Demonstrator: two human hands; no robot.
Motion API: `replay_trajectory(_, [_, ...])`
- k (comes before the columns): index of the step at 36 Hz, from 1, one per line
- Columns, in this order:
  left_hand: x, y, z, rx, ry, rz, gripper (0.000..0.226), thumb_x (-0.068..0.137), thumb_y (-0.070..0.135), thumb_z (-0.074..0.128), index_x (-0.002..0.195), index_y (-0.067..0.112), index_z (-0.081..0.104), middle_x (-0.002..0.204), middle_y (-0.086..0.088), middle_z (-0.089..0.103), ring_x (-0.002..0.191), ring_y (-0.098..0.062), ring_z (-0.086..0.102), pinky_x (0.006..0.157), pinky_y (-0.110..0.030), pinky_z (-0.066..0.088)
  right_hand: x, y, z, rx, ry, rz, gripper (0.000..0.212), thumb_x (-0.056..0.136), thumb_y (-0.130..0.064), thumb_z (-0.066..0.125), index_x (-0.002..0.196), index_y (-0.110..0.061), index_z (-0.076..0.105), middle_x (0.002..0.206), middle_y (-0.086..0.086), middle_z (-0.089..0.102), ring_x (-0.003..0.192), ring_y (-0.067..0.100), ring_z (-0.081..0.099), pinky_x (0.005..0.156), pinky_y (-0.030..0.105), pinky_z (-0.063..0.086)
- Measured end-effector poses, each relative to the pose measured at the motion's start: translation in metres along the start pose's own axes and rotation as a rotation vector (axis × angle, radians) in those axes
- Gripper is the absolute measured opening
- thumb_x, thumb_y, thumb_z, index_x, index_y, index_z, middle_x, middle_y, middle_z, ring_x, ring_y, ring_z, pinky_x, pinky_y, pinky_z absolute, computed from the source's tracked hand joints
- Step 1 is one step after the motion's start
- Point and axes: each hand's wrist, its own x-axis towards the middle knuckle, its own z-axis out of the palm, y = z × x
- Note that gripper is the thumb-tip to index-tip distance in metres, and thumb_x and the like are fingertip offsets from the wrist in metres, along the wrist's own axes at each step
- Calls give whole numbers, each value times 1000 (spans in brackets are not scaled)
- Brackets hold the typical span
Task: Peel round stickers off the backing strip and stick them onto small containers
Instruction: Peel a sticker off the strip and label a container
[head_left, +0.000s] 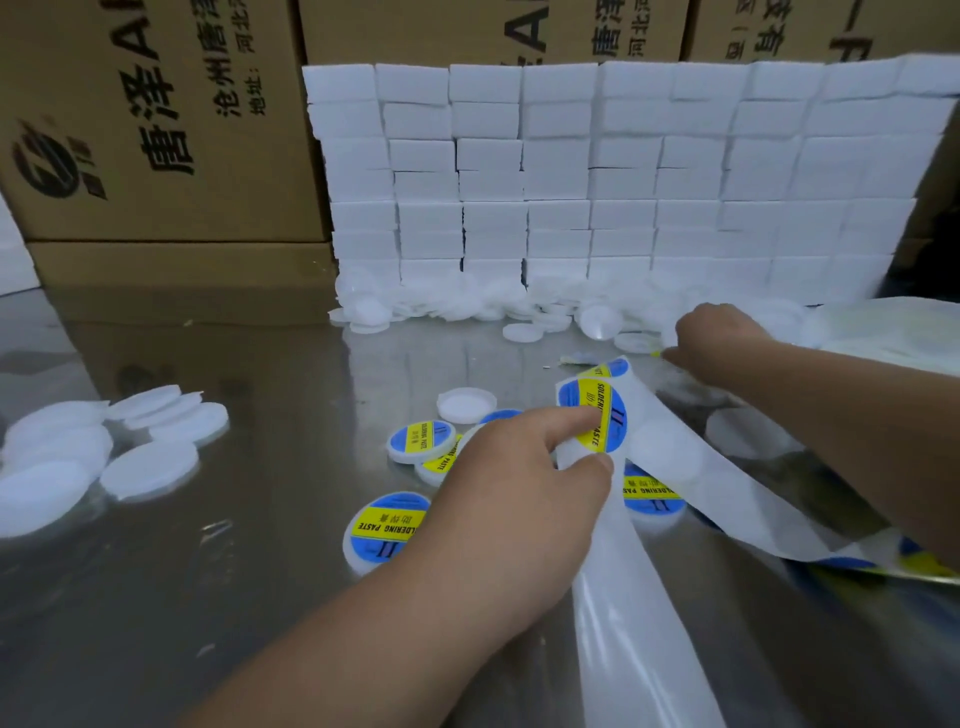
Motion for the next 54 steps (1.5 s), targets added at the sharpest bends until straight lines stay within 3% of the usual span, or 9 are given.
replay_trajectory(8, [3, 3, -1, -3, 11, -23, 32, 87, 30, 53, 117, 38, 59, 69, 16, 51, 43, 3, 45, 41, -5, 32, -16, -4, -44, 221, 294, -38, 34, 98, -34, 33, 98, -4, 49, 103, 22, 57, 89, 35, 53, 67, 34, 31])
replay_trajectory(14, [3, 8, -3, -159, 58, -47, 25, 89, 31, 51, 109, 32, 66, 62, 16, 57, 50, -2, 49, 52, -20, 42, -66, -40, -116, 729, 511, -105, 41, 98, -33, 30, 86, -1, 52, 78, 14, 51, 71, 27, 41, 60, 32, 25])
replay_trajectory(18, [2, 10, -6, -201, 77, -22, 23, 89, 26, 52, 105, 35, 66, 46, 14, 50, 38, -8, 38, 40, -14, 31, -118, -55, -139, 1490, 338, 128, 29, 91, -32, 44, 73, -12, 55, 61, -2, 43, 57, 16, 39, 53, 26, 28])
replay_trajectory(22, [0, 10, -7, -197, 84, 50, 34, 87, 13, 51, 88, 44, 66, 66, 8, 59, 47, -13, 40, 41, -13, 31, -172, -66, -114, 2098, -73, 229, 24, 86, -26, 45, 65, -17, 43, 48, -4, 30, 42, 13, 24, 42, 18, 24])
replay_trajectory(28, [-2, 10, -4, -189, 51, 61, 32, 87, 15, 55, 75, 42, 63, 59, 11, 59, 40, -4, 35, 40, -12, 30, -181, -64, -108, 2245, 40, 317, 22, 89, -22, 44, 68, -15, 48, 43, -6, 34, 37, 10, 31, 37, 19, 28])
replay_trajectory(33, [-3, 13, -3, -204, -19, 24, 9, 81, 32, 62, 85, 35, 69, 90, 9, 71, 80, -8, 64, 77, -25, 50, -187, -72, -95, 2388, 38, 221, 17, 89, -14, 39, 81, -13, 54, 54, -4, 43, 50, 11, 40, 53, 22, 36])
replay_trajectory(36, [-2, 10, -2, -120, -81, 52, 42, 66, 55, 65, 102, 34, 66, 103, 19, 66, 93, 6, 60, 75, -16, 47, -189, -73, -95, 2362, 138, 159, 20, 89, -9, 36, 83, -16, 54, 51, -6, 47, 50, 10, 44, 56, 23, 38])
replay_trajectory(49, [-13, 18, -2, -164, -284, 118, 23, 59, 69, 66, 73, 51, 68, 74, 13, 68, 67, 1, 59, 68, -13, 43, -199, -82, -88, 2203, 402, -112, 19, 93, -10, 37, 91, -25, 49, 54, -15, 55, 55, 2, 53, 56, 18, 46])
replay_trajectory(54, [-10, 17, -4, -337, -302, -10, 28, 53, 43, 80, 70, 23, 72, 76, 2, 72, 73, -12, 68, 74, -29, 54, -199, -82, -87, 2059, 529, -129, 10, 84, -27, 40, 89, -27, 49, 66, -19, 59, 74, 2, 60, 78, 24, 50])
